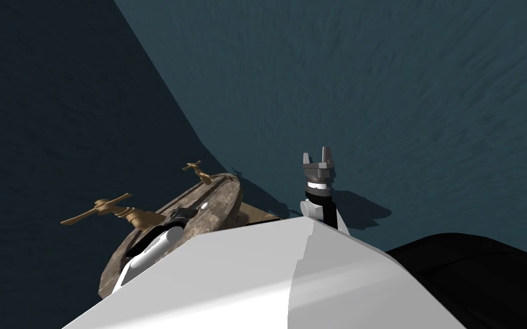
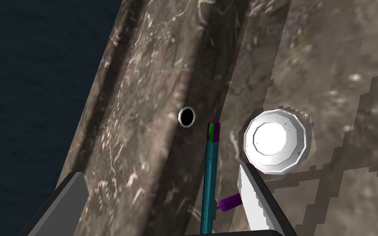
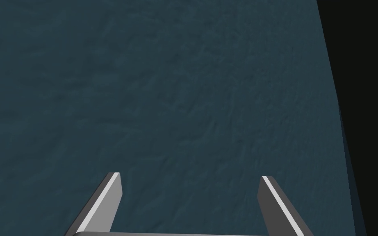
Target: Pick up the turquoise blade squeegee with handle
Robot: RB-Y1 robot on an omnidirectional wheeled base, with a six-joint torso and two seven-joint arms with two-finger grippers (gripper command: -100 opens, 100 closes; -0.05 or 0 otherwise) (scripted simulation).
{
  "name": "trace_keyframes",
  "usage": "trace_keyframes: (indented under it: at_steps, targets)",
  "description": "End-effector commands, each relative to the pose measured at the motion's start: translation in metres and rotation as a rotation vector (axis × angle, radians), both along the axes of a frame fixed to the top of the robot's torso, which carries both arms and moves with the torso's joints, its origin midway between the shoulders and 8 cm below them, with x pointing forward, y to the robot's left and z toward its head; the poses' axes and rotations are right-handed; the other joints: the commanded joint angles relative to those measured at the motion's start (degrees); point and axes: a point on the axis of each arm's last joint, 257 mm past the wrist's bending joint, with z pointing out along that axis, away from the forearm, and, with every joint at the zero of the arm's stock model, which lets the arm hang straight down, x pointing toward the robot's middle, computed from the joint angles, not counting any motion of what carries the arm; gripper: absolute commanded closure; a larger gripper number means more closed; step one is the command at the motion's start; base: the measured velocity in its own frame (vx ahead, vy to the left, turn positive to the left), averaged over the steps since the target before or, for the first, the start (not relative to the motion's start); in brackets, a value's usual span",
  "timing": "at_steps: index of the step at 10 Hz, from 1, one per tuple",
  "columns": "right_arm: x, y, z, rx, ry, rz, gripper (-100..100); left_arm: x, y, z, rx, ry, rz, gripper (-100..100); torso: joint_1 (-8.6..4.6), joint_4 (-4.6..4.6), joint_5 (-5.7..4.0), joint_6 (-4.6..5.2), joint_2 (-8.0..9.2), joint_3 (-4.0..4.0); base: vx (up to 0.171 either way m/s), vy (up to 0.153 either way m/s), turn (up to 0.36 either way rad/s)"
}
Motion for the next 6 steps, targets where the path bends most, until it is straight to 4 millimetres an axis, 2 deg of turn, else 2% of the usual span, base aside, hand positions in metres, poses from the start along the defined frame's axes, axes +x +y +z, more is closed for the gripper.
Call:
trace_keyframes:
  at_steps: [1, 5, 6]
  targets:
    - [0.0, 0.0, 0.0, 0.0, 0.0, 0.0, 0, 0.0, 0.0, 0.0, 0.0, 0.0, 0.0, 100, 0.0, 0.0, 0.0, 0.0, 0.0, 0.0, 0.0, 0.0, 0.0]
    - [0.0, 0.0, 0.0, 0.0, 0.0, 0.0, 0, -0.0001, 0.0002, 0.0001, 0.002, 0.002, -0.001, 100, -0.08, 0.06, 0.0, -0.01, 0.16, 0.11, 0.001, 0.002, 0.002]
    - [0.0, 0.0, 0.0, 0.0, 0.0, 0.0, 0, -0.0001, 0.0002, 0.0001, 0.002, 0.002, -0.001, 0, -0.09, 0.06, 0.0, -0.02, 0.17, 0.11, 0.0, 0.0, 0.0]
